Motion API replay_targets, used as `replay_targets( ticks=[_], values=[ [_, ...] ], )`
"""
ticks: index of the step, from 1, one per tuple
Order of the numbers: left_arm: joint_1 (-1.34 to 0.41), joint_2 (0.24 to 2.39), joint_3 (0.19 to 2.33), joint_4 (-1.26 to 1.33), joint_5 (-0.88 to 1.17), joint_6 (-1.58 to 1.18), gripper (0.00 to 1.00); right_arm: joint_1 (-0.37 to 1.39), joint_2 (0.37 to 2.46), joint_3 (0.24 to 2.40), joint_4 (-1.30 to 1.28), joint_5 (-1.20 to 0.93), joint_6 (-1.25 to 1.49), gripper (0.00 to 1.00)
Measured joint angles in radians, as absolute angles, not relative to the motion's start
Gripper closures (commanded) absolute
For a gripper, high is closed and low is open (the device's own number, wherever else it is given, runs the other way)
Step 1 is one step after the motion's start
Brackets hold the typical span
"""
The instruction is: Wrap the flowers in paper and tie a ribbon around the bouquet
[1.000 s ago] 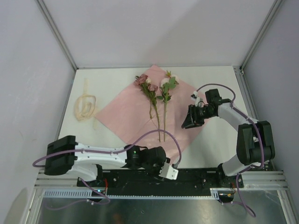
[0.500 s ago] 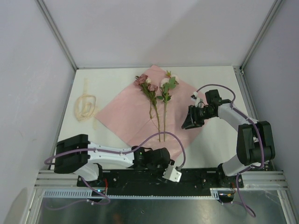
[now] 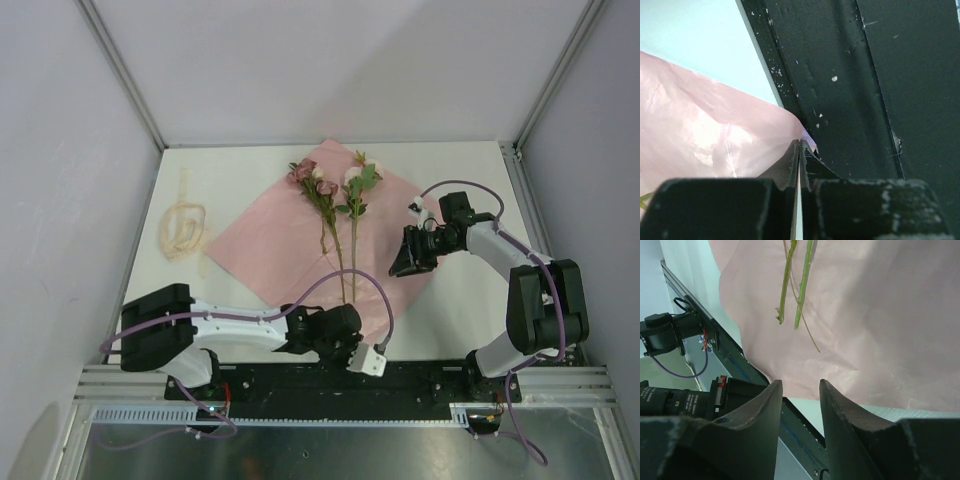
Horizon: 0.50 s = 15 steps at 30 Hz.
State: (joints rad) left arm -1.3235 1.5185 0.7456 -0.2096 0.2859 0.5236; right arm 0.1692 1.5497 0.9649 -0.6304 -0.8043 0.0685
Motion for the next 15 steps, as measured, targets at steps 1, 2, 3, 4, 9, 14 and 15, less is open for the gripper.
replay_targets(
  ticks=[1,2,3,4,9,14,15],
  values=[
    [-1.321,1.512,0.746,-0.217,0.288,0.524,0.99,0.169,1.550,0.965,-0.631,-0.806,0.067,0.59],
    [-1.317,1.503,0.746,-0.227,0.290,0.524,1.00,0.169,1.550,0.965,-0.631,-0.807,0.065,0.59],
    [-1.314,1.494,0.746,-0.233,0.293,0.524,1.00,0.169,1.550,0.965,-0.631,-0.807,0.062,0.59],
    [-1.310,1.482,0.747,-0.244,0.296,0.525,1.00,0.169,1.550,0.965,-0.631,-0.809,0.056,0.59],
    [-1.291,1.430,0.763,-0.282,0.321,0.533,0.97,0.169,1.550,0.965,-0.631,-0.818,0.035,0.59],
    [-1.298,1.424,0.773,-0.302,0.321,0.539,0.60,0.169,1.550,0.965,-0.632,-0.821,0.025,0.59],
    [-1.303,1.427,0.773,-0.303,0.320,0.538,0.56,0.169,1.550,0.965,-0.632,-0.821,0.025,0.59]
  ],
)
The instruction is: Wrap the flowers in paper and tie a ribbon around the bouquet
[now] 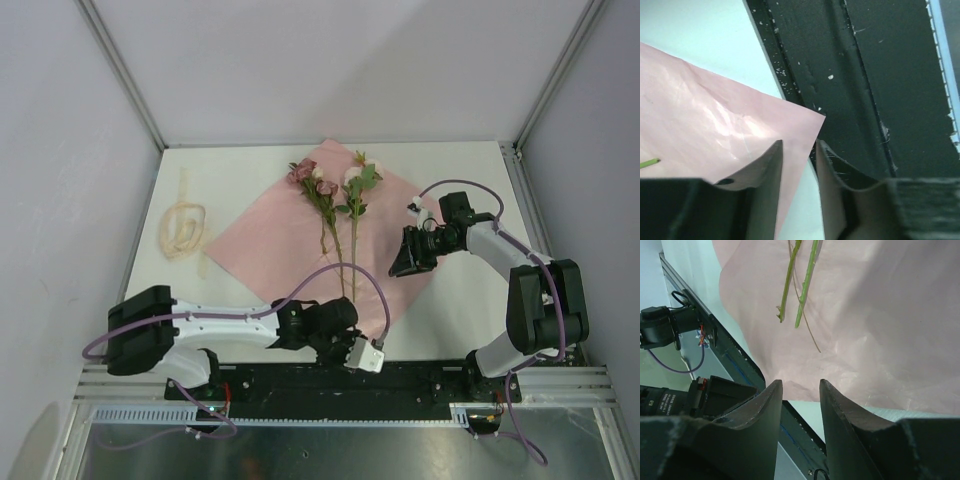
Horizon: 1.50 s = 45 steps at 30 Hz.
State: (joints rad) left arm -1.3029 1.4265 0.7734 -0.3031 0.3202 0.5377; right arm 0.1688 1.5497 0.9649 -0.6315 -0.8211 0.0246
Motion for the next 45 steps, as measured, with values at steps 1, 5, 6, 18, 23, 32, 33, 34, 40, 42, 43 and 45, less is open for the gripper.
replay_targets(
  ticks=[1,5,6,18,23,32,33,34,40,42,43,45],
  values=[
    [-1.309,1.432,0.776,-0.304,0.318,0.536,0.52,0.169,1.550,0.965,-0.632,-0.821,0.025,0.59],
    [-1.342,1.467,0.782,-0.302,0.316,0.531,0.48,0.167,1.550,0.965,-0.636,-0.821,0.012,0.59],
    [-1.350,1.476,0.782,-0.302,0.315,0.531,0.48,0.165,1.550,0.965,-0.636,-0.821,0.006,0.59],
    [-1.399,1.537,0.782,-0.242,0.260,0.487,0.52,0.159,1.550,0.965,-0.640,-0.821,-0.004,0.59],
    [-1.404,1.557,0.782,-0.218,0.243,0.462,0.68,0.159,1.550,0.962,-0.640,-0.821,-0.004,0.59],
    [-1.403,1.569,0.782,-0.194,0.239,0.450,0.99,0.157,1.550,0.946,-0.639,-0.821,-0.004,0.59],
    [-1.402,1.569,0.781,-0.193,0.239,0.452,0.99,0.157,1.550,0.946,-0.639,-0.821,-0.004,0.59],
    [-1.402,1.569,0.781,-0.192,0.239,0.452,1.00,0.157,1.550,0.946,-0.639,-0.821,-0.004,0.59],
    [-1.383,1.559,0.781,-0.197,0.242,0.450,1.00,0.155,1.549,0.946,-0.639,-0.824,-0.016,0.59],
    [-1.362,1.541,0.781,-0.204,0.243,0.445,1.00,0.155,1.547,0.946,-0.640,-0.830,-0.025,0.57],
    [-1.350,1.527,0.781,-0.208,0.243,0.444,1.00,0.155,1.545,0.946,-0.640,-0.831,-0.029,0.55],
    [-1.327,1.500,0.783,-0.214,0.244,0.444,1.00,0.155,1.541,0.946,-0.641,-0.839,-0.042,0.51]
  ],
)
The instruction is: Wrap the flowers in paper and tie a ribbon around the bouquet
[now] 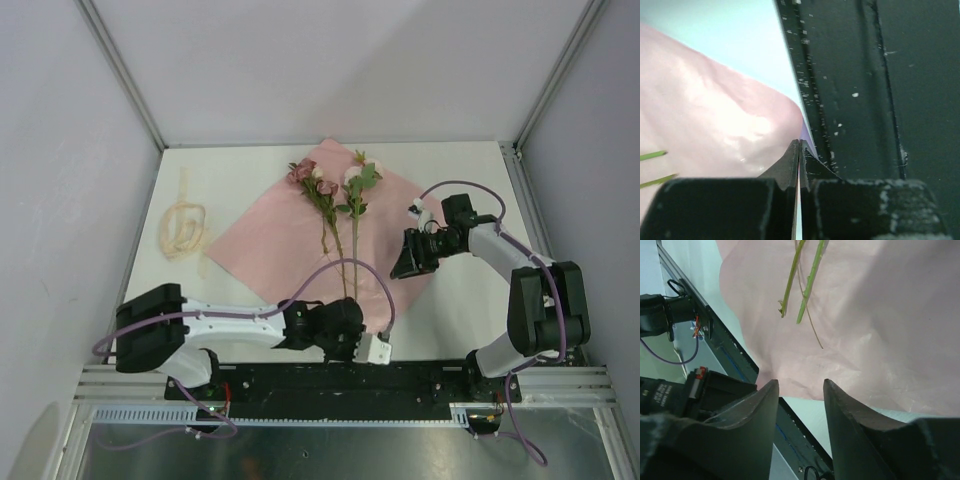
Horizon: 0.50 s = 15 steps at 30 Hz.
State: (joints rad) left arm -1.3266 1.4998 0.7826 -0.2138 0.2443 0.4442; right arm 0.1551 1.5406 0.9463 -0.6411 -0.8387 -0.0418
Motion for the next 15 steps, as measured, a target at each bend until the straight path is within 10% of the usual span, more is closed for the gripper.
replay_targets(
  ticks=[15],
  values=[
    [-1.050,1.549,0.870,-0.224,0.330,0.393,1.00,0.186,1.507,0.825,-0.661,-1.004,-0.219,0.28]
  ],
)
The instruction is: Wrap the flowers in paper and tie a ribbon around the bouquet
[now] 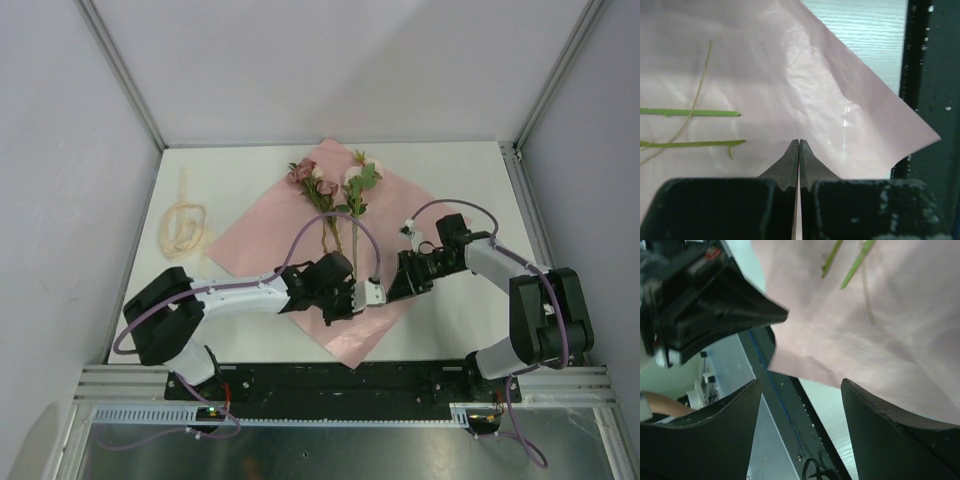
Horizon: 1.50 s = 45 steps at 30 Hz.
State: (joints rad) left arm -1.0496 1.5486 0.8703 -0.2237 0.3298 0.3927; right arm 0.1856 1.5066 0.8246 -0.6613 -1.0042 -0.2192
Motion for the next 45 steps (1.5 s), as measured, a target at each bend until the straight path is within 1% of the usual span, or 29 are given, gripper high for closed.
replay_targets(
  ticks=[7,9,11,12,14,16,17,18,19,21,25,28,31,37,42,45],
  values=[
    [-0.973,1.614,0.896,-0.226,0.377,0.341,1.00,0.278,1.494,0.740,-0.564,-1.074,-0.171,0.29],
    [-0.963,1.615,0.896,-0.227,0.398,0.340,0.90,0.288,1.518,0.734,-0.532,-1.097,-0.138,0.30],
    [-0.966,1.600,0.891,-0.223,0.406,0.349,0.73,0.273,1.543,0.734,-0.510,-1.118,-0.104,0.31],
    [-0.971,1.583,0.881,-0.221,0.406,0.355,0.61,0.262,1.547,0.734,-0.504,-1.123,-0.094,0.31],
    [-0.995,1.511,0.838,-0.223,0.395,0.380,0.42,0.229,1.548,0.735,-0.505,-1.141,-0.078,0.32],
    [-1.022,1.421,0.794,-0.244,0.377,0.418,0.30,0.202,1.547,0.740,-0.515,-1.148,-0.075,0.33],
    [-1.035,1.378,0.773,-0.255,0.361,0.443,0.27,0.194,1.546,0.742,-0.524,-1.148,-0.075,0.33],
    [-1.046,1.339,0.750,-0.264,0.341,0.471,0.19,0.189,1.541,0.744,-0.533,-1.148,-0.074,0.35],
    [-1.054,1.301,0.723,-0.272,0.314,0.504,0.14,0.187,1.534,0.744,-0.544,-1.146,-0.071,0.36],
    [-1.067,1.234,0.653,-0.281,0.252,0.572,0.09,0.188,1.523,0.745,-0.556,-1.140,-0.061,0.39],
    [-1.108,1.144,0.521,-0.318,0.134,0.677,0.06,0.204,1.534,0.754,-0.552,-1.120,-0.010,0.48],
    [-1.158,1.122,0.476,-0.300,0.059,0.720,0.06,0.226,1.571,0.773,-0.533,-1.111,0.027,0.55],
    [-1.202,1.118,0.455,-0.232,-0.020,0.749,0.08,0.256,1.631,0.795,-0.485,-1.100,0.080,0.61],
    [-1.276,1.187,0.428,-0.055,-0.150,0.788,0.12,0.325,1.753,0.851,-0.434,-1.049,0.151,0.74],
    [-1.331,1.227,0.403,0.073,-0.208,0.814,0.15,0.369,1.848,0.896,-0.434,-0.998,0.166,0.85],
    [-1.346,1.232,0.386,0.120,-0.223,0.822,0.20,0.389,1.895,0.916,-0.441,-0.969,0.168,0.89]
  ],
)
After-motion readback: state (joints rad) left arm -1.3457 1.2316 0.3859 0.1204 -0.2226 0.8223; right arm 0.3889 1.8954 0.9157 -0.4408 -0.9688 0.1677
